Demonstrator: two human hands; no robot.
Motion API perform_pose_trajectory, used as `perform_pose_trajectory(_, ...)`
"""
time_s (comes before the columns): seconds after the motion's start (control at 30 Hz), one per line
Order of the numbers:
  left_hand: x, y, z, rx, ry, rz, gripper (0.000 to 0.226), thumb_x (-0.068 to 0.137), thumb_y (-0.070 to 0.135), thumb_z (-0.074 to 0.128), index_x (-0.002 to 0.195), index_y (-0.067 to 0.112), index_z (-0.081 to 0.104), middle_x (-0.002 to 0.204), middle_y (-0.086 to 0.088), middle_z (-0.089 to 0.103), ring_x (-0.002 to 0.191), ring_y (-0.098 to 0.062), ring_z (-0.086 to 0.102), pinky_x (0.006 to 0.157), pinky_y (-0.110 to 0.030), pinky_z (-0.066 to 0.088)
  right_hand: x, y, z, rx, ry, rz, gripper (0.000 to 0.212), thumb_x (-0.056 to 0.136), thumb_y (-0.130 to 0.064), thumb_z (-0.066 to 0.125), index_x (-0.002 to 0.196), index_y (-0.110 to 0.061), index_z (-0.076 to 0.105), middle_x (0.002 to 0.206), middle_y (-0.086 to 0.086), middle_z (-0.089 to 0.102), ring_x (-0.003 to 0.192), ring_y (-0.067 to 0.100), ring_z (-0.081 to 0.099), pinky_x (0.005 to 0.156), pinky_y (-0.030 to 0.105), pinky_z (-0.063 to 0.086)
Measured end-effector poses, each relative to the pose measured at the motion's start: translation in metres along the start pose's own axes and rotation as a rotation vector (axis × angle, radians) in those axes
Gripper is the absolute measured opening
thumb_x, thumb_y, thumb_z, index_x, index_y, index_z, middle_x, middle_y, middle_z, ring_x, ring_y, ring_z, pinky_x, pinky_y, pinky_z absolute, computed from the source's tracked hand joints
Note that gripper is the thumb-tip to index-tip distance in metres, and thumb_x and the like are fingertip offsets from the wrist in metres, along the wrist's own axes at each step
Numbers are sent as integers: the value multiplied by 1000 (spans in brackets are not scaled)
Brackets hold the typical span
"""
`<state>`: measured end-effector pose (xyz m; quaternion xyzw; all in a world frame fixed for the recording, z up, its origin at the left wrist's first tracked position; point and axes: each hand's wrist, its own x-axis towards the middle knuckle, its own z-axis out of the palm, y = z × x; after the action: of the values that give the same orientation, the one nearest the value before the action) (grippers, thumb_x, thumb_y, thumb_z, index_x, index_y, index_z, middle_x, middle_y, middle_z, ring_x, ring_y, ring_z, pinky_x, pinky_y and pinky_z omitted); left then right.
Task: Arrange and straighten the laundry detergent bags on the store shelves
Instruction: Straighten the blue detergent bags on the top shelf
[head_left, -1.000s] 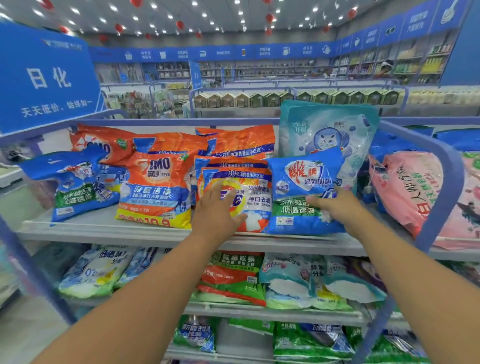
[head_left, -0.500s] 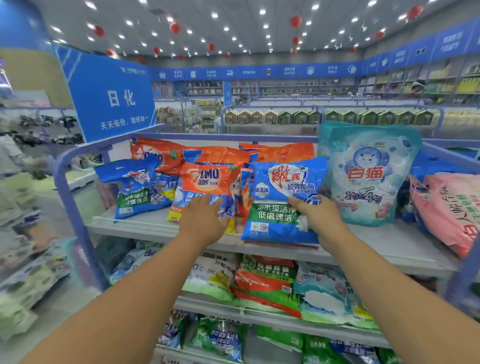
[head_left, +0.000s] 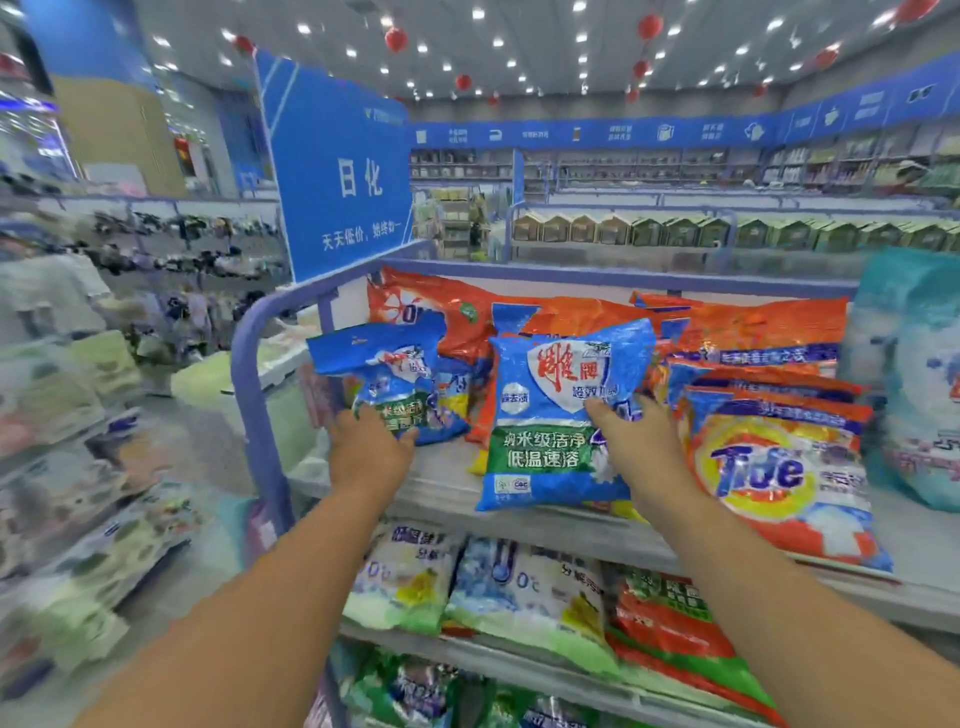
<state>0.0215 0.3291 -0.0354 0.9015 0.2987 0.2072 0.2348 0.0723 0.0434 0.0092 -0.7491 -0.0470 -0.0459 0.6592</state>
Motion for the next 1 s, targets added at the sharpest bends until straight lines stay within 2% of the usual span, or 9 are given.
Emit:
perform_pose_trajectory(0.1, 36, -23, 5, -202, -36, -7, 94, 80, 52, 78, 151, 13, 29, 138, -18, 51, 129, -39, 49, 99, -47, 47, 11, -4, 26, -31, 84, 17, 23, 90, -34, 74, 101, -18, 62, 95, -1, 69, 77, 18, 62, 62, 30, 53)
perform_pose_trajectory(0.2, 65, -26, 10, -375, -143, -13, 106, 69, 54, 86, 150, 18, 27, 133, -3, 60, 121, -31, 59, 95, -37, 49, 21, -4, 37, -35, 105, 72, 31, 88, -36, 75, 112, -18, 67, 101, -2, 72, 78, 15, 66, 47, 24, 48)
perform_pose_trajectory(0.3, 77, -18, 5, -553, -215, -114, 108, 67, 51, 90, 150, 20, 27, 134, 6, 55, 124, -27, 57, 90, -30, 43, 23, -2, 38, -33, 142, 94, 42, 85, -39, 78, 119, -16, 66, 109, 0, 73, 88, 21, 68, 57, 29, 51)
perform_pose_trajectory(0.5, 84, -19, 1, -902, -290, -146, 63, 78, 18, 87, 129, 24, 50, 117, 9, 57, 112, -19, 59, 89, -28, 43, 23, -2, 42, -67, 205, 97, 52, 84, -41, 79, 125, -14, 64, 114, 1, 70, 88, 19, 66, 55, 28, 48)
perform_pose_trajectory(0.6, 85, -20, 3, -1136, -377, -166, 49, 77, 9, 85, 107, 32, 54, 118, -3, 72, 101, -27, 71, 90, -45, 57, 22, 2, 42, -53, 199, 110, 40, 82, -40, 80, 113, -17, 70, 105, 0, 75, 93, 26, 71, 72, 41, 61)
perform_pose_trajectory(0.7, 83, -21, -1, -1175, -353, -112, 51, 80, 7, 82, 117, 30, 54, 116, -4, 73, 98, -27, 72, 92, -50, 57, 18, -1, 38, -4, 168, 149, 57, 78, -48, 81, 125, -20, 65, 114, 0, 74, 98, 35, 70, 83, 46, 60)
perform_pose_trajectory(0.8, 81, -19, -11, -1201, -283, -47, 60, 77, 15, 81, 130, 28, 57, 118, -4, 74, 104, -30, 72, 96, -56, 55, 13, -2, 25, 83, 139, 180, 32, 90, -40, 72, 116, -27, 59, 118, -5, 68, 109, 30, 63, 92, 46, 51)
perform_pose_trajectory(0.9, 76, -11, -33, -1238, -318, -13, 47, 87, 11, 75, 128, 28, 58, 115, -8, 74, 90, -27, 75, 81, -52, 61, 1, -1, 12, 189, 156, 186, 71, 88, -45, 72, 149, -26, 42, 142, -7, 51, 126, 27, 52, 105, 51, 44)
perform_pose_trajectory(1.0, 54, 8, -49, -1229, -426, 65, 46, 89, 20, 76, 128, 31, 55, 119, 1, 72, 85, -22, 75, 75, -48, 62, -17, -4, -6, 246, 182, 144, 85, 77, -51, 80, 149, -26, 43, 141, -12, 47, 121, 20, 53, 103, 51, 46)
